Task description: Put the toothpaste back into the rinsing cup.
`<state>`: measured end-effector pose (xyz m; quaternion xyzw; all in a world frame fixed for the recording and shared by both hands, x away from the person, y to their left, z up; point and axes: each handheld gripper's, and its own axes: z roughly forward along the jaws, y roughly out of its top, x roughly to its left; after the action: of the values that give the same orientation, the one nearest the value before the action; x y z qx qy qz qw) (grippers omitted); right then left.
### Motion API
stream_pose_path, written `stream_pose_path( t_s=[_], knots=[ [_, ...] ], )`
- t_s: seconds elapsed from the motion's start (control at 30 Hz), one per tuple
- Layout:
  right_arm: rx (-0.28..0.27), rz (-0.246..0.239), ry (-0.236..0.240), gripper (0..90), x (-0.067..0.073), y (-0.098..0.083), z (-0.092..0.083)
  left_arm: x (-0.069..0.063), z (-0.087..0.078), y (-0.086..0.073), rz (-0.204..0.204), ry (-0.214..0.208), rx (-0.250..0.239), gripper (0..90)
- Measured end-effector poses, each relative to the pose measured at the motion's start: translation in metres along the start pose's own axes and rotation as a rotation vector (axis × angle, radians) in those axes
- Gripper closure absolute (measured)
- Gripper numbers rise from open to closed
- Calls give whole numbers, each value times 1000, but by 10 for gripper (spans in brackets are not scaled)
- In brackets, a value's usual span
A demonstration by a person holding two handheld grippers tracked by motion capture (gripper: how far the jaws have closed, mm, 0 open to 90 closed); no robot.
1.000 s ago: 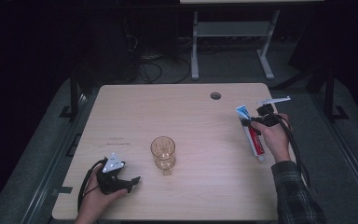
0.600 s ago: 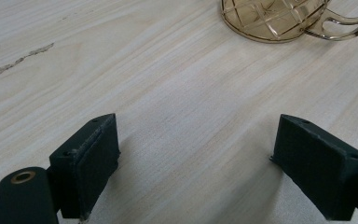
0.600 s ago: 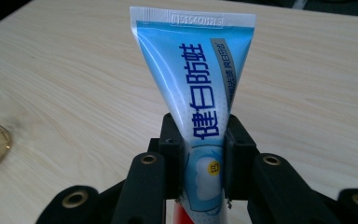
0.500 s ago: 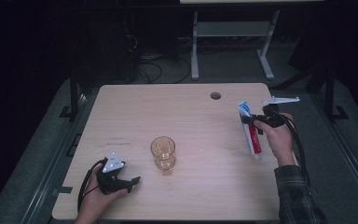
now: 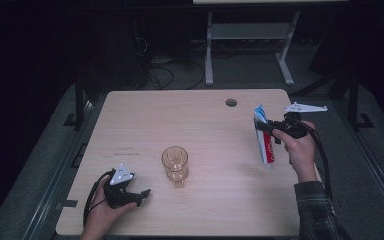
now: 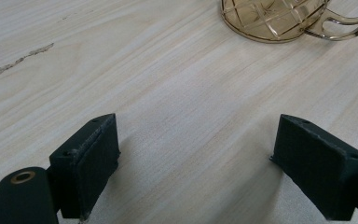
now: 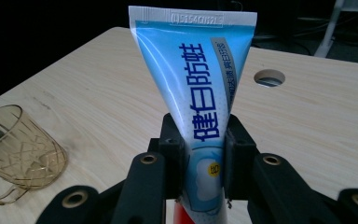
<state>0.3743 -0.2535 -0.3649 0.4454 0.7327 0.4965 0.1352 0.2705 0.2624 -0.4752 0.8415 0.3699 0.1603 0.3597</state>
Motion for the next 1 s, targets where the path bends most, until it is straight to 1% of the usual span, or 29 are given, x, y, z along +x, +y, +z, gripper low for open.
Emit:
stream_pose_path(
  t_s=[0.33,0.53,0.8,1.0],
  knots=[
    [-65,-8,64,729,10,4,-5,0,0,0,2,0,0,130],
    [-98,-30,109,729,18,8,-7,0,0,0,-1,0,-1,130],
    [-122,-60,164,728,33,16,-6,0,0,0,0,2,-2,130],
    [-130,-84,192,728,44,21,-4,0,0,0,-1,1,-2,130]
  ],
)
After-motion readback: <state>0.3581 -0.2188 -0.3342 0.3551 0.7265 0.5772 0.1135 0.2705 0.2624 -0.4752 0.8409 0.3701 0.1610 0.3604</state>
